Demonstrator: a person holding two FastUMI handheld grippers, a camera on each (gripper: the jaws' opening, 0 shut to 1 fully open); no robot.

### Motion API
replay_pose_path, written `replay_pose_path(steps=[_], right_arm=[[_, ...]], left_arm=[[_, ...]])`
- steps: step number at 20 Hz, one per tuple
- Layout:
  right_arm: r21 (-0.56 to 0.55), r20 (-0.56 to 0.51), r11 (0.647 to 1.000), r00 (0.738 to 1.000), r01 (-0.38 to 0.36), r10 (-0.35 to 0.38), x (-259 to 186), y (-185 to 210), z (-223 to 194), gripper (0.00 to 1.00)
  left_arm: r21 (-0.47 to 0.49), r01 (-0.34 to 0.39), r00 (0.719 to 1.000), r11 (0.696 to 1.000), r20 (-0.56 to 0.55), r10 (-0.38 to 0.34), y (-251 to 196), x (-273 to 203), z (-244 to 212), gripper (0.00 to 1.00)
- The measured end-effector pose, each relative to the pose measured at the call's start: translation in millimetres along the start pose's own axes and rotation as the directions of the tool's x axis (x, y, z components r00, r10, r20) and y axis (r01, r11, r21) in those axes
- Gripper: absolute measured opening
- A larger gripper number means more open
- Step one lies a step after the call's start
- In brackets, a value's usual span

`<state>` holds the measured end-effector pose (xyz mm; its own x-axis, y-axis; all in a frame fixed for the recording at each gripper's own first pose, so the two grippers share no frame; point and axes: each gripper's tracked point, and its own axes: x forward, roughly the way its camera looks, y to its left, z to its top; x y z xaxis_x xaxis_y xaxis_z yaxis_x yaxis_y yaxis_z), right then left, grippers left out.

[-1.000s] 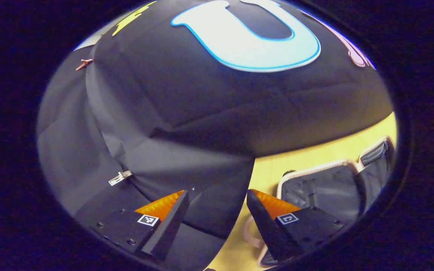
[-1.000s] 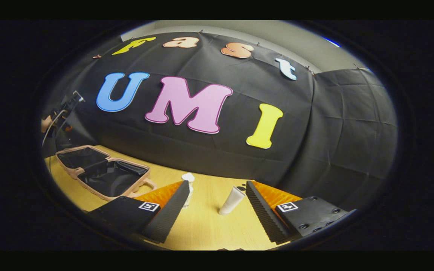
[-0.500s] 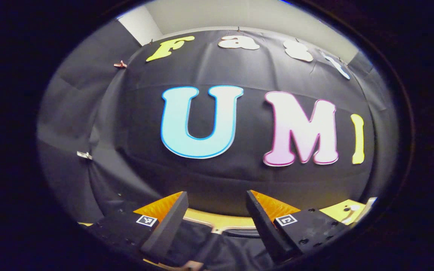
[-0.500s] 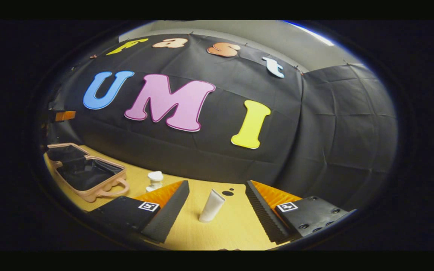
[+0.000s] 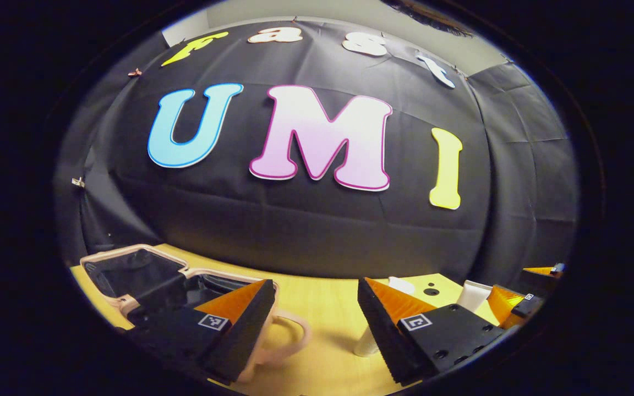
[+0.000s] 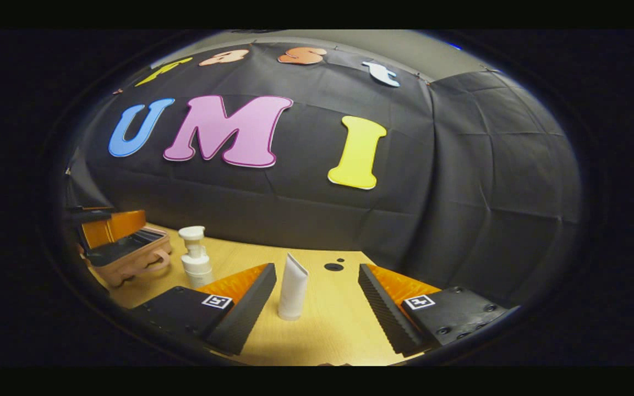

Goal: First open the suitcase, pack the skin care products into it, and then close the suitcase.

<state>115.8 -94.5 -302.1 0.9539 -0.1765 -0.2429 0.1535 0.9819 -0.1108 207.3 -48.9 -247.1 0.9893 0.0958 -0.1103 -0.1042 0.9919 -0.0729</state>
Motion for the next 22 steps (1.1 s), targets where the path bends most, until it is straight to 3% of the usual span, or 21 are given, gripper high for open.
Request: replay_pose_path(steps=[7, 12, 18, 22], right_arm=[[0.014, -0.045, 0.999, 0.998, -0.034, 0.034, 22, -19, -30, 0.97], [-0.006, -0.087, 0.998, 0.994, -0.067, 0.066, 23, -20, -53, 0.97], [0.007, -0.15, 0.995, 0.984, -0.1, 0.1, 31, -10, -79, 0.97], [-0.006, -0.171, 0.99, 0.976, -0.138, 0.135, 34, 8, -87, 0.97]], left_arm=[[0.073, 0.047, 0.994, 0.996, -0.1, -0.04, -43, 9, -66, 0.98], [0.188, 0.117, 0.984, 0.975, -0.153, -0.089, -69, 26, -99, 0.97], [0.204, 0.121, 0.978, 0.972, -0.194, -0.081, -76, 71, -114, 0.97], [0.163, 0.118, 0.971, 0.98, -0.228, -0.079, -74, 88, -125, 0.96]])
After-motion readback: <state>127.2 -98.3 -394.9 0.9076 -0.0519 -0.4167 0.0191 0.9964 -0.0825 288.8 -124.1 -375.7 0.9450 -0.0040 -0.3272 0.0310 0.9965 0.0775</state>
